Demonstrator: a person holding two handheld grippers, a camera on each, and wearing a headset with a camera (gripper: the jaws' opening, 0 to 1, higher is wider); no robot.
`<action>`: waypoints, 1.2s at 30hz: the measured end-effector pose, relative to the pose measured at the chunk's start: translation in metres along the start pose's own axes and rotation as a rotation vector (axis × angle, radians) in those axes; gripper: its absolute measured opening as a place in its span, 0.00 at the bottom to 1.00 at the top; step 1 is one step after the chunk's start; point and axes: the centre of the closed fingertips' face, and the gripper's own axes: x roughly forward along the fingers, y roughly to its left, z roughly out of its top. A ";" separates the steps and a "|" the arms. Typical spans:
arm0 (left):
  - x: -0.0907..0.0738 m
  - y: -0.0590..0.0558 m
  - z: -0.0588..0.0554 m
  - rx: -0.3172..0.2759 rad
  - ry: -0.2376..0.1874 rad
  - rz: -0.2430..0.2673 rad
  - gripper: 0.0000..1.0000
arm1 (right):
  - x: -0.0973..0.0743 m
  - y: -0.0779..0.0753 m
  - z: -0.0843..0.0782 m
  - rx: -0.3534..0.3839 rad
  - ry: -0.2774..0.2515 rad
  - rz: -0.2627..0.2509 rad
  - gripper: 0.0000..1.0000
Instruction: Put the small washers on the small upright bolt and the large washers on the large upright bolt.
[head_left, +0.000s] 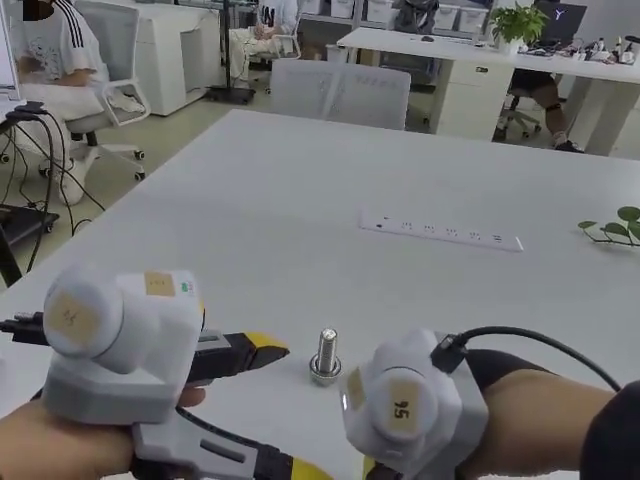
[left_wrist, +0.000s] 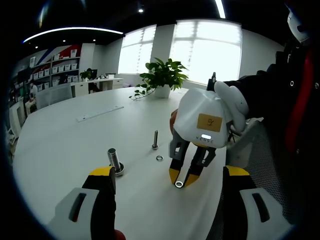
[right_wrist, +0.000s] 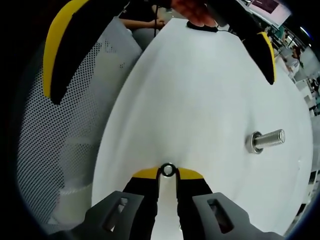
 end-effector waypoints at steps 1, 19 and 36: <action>0.000 0.000 0.000 0.000 0.000 0.000 0.88 | 0.000 0.000 0.000 0.003 -0.004 0.003 0.13; 0.000 -0.002 -0.001 -0.001 0.004 -0.005 0.88 | -0.010 -0.008 -0.016 0.098 0.003 -0.002 0.13; 0.005 -0.004 -0.002 0.004 0.018 -0.026 0.88 | -0.037 -0.016 -0.037 0.185 -0.007 -0.042 0.13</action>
